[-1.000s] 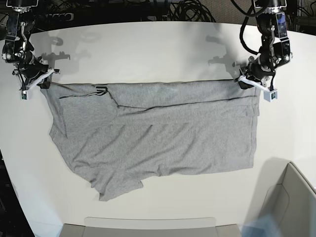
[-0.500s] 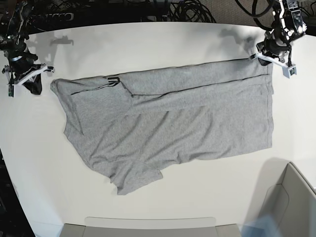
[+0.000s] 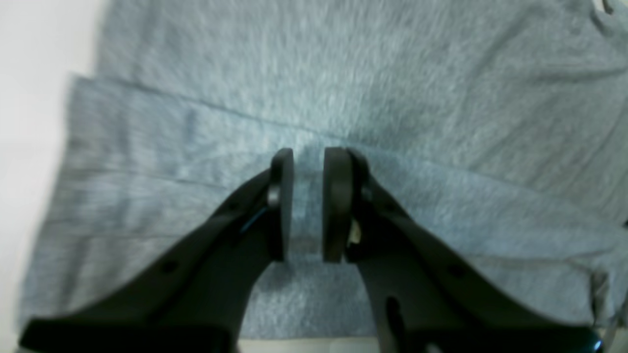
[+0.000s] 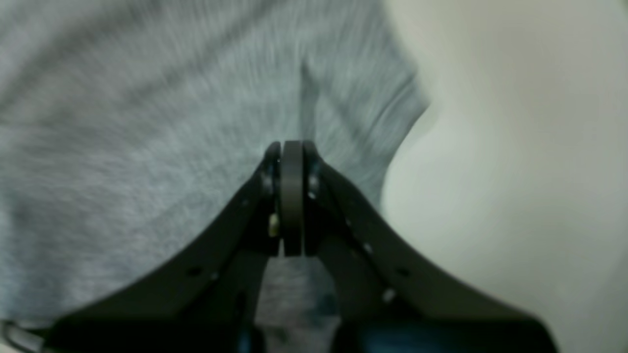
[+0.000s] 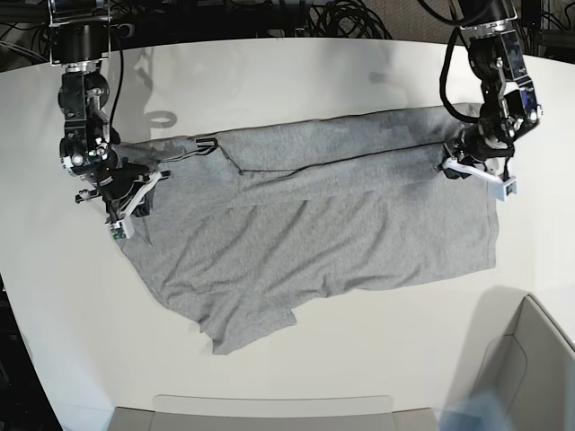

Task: Fold the T-shirt properly
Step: 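Grasp the folded edge again with both grippers and drag it back, then move the right gripper down the shirt's side to the sleeve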

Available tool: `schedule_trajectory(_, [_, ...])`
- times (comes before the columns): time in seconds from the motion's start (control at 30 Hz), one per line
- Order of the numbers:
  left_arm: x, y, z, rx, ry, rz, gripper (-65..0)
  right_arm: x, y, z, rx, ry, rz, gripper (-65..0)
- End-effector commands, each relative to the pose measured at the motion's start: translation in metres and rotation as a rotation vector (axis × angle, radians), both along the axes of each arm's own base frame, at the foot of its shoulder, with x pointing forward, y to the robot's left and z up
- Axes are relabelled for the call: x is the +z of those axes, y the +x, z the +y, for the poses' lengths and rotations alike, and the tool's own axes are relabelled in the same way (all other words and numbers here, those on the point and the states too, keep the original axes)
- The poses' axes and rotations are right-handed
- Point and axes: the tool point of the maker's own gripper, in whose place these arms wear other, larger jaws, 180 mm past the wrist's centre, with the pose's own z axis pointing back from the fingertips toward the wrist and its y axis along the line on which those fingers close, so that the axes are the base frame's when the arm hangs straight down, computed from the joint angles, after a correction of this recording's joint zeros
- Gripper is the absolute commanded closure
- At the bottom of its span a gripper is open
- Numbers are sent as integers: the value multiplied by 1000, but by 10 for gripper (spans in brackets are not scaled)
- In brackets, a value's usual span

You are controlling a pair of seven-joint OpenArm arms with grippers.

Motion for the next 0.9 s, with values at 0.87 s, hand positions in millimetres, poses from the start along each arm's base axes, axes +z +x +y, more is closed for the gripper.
schedule_trajectory(0.87, [-7,-75,-8,-110,74,115,-119,53,-116,-70,-183,38,-72,0])
